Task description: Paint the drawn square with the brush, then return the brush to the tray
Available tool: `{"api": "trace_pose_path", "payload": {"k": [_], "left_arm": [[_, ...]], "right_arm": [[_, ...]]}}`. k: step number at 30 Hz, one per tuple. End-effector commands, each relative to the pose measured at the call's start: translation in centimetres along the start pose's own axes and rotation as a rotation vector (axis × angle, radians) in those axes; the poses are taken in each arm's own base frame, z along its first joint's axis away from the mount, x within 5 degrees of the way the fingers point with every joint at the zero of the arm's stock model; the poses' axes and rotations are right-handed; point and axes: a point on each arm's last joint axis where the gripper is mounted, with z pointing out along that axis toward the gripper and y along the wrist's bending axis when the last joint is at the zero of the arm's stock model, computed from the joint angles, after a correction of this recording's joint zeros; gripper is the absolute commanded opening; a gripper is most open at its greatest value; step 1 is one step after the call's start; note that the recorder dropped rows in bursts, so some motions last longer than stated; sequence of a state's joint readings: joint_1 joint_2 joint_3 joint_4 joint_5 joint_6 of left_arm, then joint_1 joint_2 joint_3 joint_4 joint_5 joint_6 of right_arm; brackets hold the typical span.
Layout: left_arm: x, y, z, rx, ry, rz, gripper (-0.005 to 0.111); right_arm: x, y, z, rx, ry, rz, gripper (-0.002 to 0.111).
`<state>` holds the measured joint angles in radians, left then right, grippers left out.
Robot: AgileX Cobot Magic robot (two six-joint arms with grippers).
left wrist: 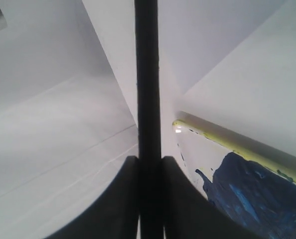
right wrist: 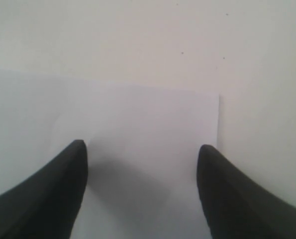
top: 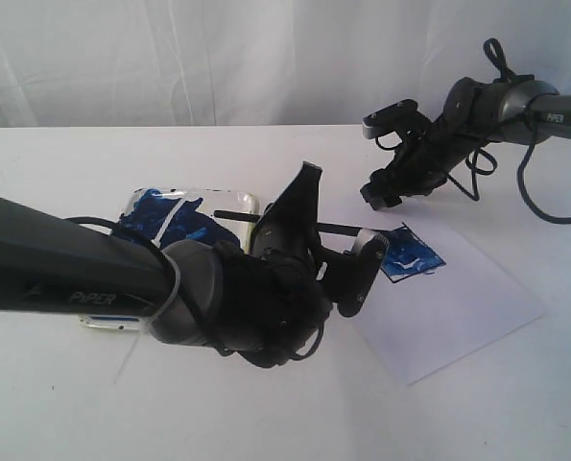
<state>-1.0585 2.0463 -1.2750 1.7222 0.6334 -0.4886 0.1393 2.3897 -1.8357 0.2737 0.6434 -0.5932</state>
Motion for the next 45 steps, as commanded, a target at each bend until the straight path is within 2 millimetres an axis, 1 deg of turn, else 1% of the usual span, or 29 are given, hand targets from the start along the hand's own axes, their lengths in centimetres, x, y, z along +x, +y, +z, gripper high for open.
{"api": "trace_pose_path", "payload": {"k": [1,7,12,19,21,24,26,28,33,41,45], "left_arm": [[0.1,-0.1,0.2,-0.007,-0.004,0.010,0.000],[0.2,-0.1,0.4,-0.001,-0.011,0.007,0.000],[-0.3,-0.2,0.3,0.015,-0.061,0.007,0.000],[-0.4,-0.3,0.3,0.021,-0.077,0.015,0.000],[-0.4,-0.3,0.3,0.019,-0.077,0.056,0.000],[-0.4,-0.3,0.3,0.019,-0.079,0.067,0.000],[-0.8,-0.3,0.0,0.016,-0.088,0.071,0.000],[-1.7,-0.3,-1.0,0.003,-0.111,0.081,0.000],[-2.5,0.3,-2.8,-0.039,-0.106,0.089,0.000],[-2.8,0.1,-3.4,-0.013,-0.103,0.104,0.000],[-3.8,-0.2,-4.6,-0.010,-0.130,0.105,0.000]], "right_arm": [[2.3,0.2,2.1,-0.018,0.123,-0.059,0.060],[2.3,0.2,2.1,-0.018,0.123,-0.059,0.060],[2.3,0.2,2.1,-0.017,0.121,-0.059,0.060],[2.3,0.1,2.1,-0.015,0.118,-0.059,0.060],[2.3,0.1,2.1,-0.015,0.117,-0.059,0.060],[2.2,0.1,2.1,-0.013,0.114,-0.059,0.060],[2.2,0.1,2.1,-0.011,0.112,-0.059,0.060],[2.2,0.1,2.1,-0.011,0.112,-0.059,0.060],[2.2,0.1,2.1,-0.011,0.112,-0.059,0.060],[2.2,0.1,2.1,-0.009,0.111,-0.061,0.060],[2.2,0.1,2.1,-0.008,0.109,-0.061,0.060]]}}
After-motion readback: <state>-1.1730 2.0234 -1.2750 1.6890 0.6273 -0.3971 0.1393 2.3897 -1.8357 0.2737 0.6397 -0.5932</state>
